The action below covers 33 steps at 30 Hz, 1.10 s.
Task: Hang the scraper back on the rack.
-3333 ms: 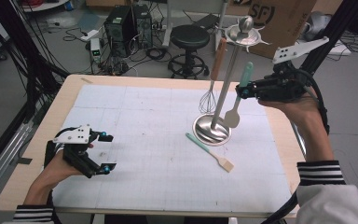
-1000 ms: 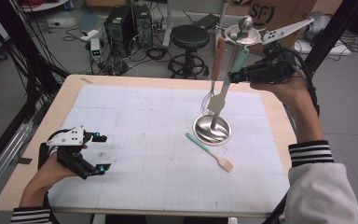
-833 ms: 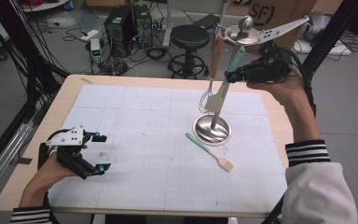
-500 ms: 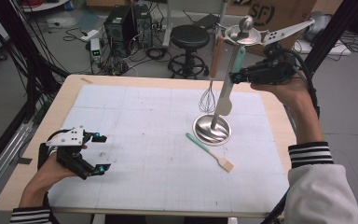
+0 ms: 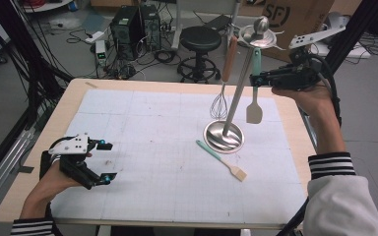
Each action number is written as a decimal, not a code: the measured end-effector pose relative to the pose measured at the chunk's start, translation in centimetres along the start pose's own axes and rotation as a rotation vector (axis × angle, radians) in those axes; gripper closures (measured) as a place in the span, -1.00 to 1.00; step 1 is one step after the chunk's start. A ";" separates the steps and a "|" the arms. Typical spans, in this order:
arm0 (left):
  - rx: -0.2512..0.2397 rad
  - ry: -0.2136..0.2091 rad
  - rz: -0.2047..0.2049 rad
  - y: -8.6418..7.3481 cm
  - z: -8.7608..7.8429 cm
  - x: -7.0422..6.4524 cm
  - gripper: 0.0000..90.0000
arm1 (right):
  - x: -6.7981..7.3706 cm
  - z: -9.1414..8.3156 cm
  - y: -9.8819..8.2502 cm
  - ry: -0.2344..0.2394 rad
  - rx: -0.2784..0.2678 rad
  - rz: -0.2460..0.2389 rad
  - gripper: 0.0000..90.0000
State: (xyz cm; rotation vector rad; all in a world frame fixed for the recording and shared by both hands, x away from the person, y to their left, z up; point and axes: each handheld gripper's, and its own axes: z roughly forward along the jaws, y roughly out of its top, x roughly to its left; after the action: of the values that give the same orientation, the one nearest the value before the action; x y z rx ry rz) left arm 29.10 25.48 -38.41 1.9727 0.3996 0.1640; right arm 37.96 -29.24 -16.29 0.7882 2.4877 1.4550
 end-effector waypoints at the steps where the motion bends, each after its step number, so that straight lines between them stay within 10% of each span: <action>1: 0.001 0.000 0.002 0.0 0.0 0.0 -0.96 | 0.0 -0.1 -0.1 -0.005 -0.002 0.004 0.84; 9: -0.001 0.002 0.001 0.0 0.0 0.1 -0.96 | 0.4 -0.2 -0.4 -0.048 -0.016 -0.010 0.77; 21: 0.008 0.013 -0.001 -0.1 0.0 0.1 -0.96 | 0.9 -1.3 -1.9 -0.097 -0.038 -0.017 -0.07; 29: 0.004 0.018 -0.007 -0.2 -0.1 0.2 -0.96 | 1.2 -2.0 -3.1 -0.156 -0.025 -0.008 -1.00; 33: 0.001 0.019 -0.007 -0.1 -0.2 0.2 -0.96 | 1.6 -2.4 -3.7 -0.146 -0.035 -0.036 -1.00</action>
State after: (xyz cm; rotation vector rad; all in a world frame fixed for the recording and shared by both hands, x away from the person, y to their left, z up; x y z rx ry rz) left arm 29.18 25.75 -38.49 1.9713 0.4190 0.1786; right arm 34.38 -31.69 -17.96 0.8085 2.3505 1.3732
